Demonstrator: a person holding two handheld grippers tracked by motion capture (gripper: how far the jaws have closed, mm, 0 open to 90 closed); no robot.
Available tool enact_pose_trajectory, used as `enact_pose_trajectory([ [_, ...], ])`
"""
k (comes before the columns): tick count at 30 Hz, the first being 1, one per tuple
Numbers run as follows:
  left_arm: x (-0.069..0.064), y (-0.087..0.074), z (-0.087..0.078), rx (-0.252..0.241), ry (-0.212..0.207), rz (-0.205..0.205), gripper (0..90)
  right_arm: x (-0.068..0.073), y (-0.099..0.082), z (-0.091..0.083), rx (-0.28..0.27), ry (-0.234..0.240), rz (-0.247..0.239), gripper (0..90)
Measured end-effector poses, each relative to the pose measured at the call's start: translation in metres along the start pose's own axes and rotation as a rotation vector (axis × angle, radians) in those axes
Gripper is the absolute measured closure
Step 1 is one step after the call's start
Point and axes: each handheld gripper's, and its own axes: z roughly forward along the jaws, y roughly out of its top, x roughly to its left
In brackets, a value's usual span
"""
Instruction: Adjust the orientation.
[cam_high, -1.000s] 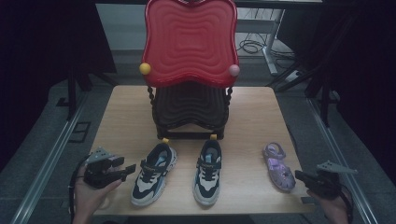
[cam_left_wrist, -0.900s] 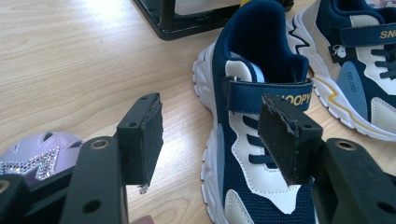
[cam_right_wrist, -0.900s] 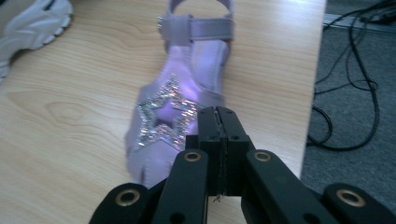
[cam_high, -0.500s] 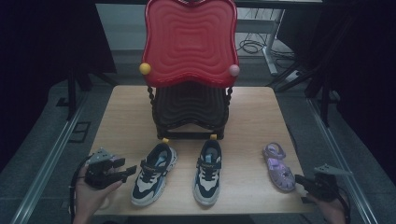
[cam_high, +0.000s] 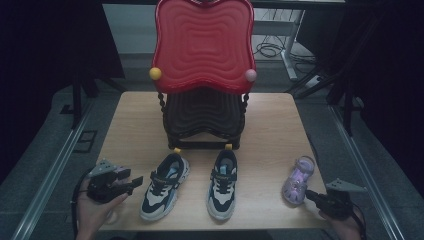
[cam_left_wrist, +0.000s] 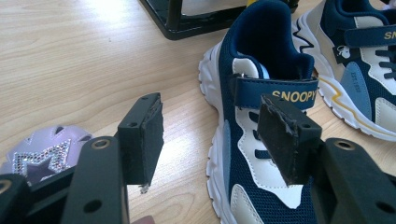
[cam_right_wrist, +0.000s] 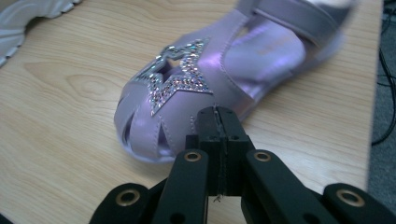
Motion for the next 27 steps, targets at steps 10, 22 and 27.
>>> enact_pose_trajectory([
  [10,0.0,-0.001,0.003,0.01,-0.005,-0.003,41.1,0.021,0.003,0.009,-0.02,0.001,-0.027,89.5],
  [22,0.002,-0.003,0.004,0.015,-0.004,-0.008,40.9,0.041,0.016,0.026,-0.039,0.004,-0.052,89.4],
  [27,0.003,-0.004,0.002,0.012,-0.003,-0.011,40.9,0.049,0.019,0.028,-0.037,0.018,-0.071,89.4],
])
